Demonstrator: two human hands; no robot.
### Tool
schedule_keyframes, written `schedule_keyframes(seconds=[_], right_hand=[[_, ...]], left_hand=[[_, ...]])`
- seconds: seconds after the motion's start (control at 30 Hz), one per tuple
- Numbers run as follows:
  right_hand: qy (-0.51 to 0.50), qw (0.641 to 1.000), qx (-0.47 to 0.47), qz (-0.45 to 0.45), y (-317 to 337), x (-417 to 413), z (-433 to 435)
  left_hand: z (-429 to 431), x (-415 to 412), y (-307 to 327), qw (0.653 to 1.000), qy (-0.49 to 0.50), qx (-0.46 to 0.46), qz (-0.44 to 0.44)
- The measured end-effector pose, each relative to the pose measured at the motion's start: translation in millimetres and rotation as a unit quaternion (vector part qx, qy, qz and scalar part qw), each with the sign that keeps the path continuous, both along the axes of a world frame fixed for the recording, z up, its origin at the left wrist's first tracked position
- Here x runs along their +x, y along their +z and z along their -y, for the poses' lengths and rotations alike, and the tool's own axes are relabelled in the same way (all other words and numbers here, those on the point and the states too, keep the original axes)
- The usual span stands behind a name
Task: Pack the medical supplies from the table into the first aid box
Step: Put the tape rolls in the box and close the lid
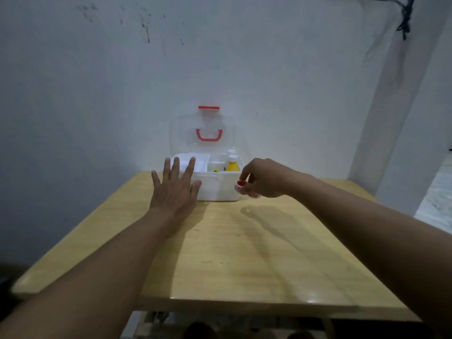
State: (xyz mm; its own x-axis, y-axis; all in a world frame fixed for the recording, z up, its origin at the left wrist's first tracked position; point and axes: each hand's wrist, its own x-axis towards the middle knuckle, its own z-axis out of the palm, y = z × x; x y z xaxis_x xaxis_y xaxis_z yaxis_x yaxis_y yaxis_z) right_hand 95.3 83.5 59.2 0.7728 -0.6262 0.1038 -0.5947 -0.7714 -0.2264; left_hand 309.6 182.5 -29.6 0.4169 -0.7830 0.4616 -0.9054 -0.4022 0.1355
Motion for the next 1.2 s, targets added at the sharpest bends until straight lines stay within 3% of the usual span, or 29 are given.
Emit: schedule_keyframes(seconds=[0.23,0.6,0.97,1.2], right_hand=[[0.038,0.998,-0.038,0.039,50,63,20],[0.106,0.994,-0.001,0.021,48,173,64],[0.191,0.981,-0.029,-0.023,35,209,71],[0.191,0.982,-0.002,-0.013,28,206,75]], left_hand=[[5,6,-7,0.999,0.005,-0.009,0.038],[11,10,-22,0.997,-0.007,-0.068,0.029],[13,7,-24,0.996,-0.009,-0.086,0.01],[11,8,-18,0.997,-0.006,-0.078,-0.004]])
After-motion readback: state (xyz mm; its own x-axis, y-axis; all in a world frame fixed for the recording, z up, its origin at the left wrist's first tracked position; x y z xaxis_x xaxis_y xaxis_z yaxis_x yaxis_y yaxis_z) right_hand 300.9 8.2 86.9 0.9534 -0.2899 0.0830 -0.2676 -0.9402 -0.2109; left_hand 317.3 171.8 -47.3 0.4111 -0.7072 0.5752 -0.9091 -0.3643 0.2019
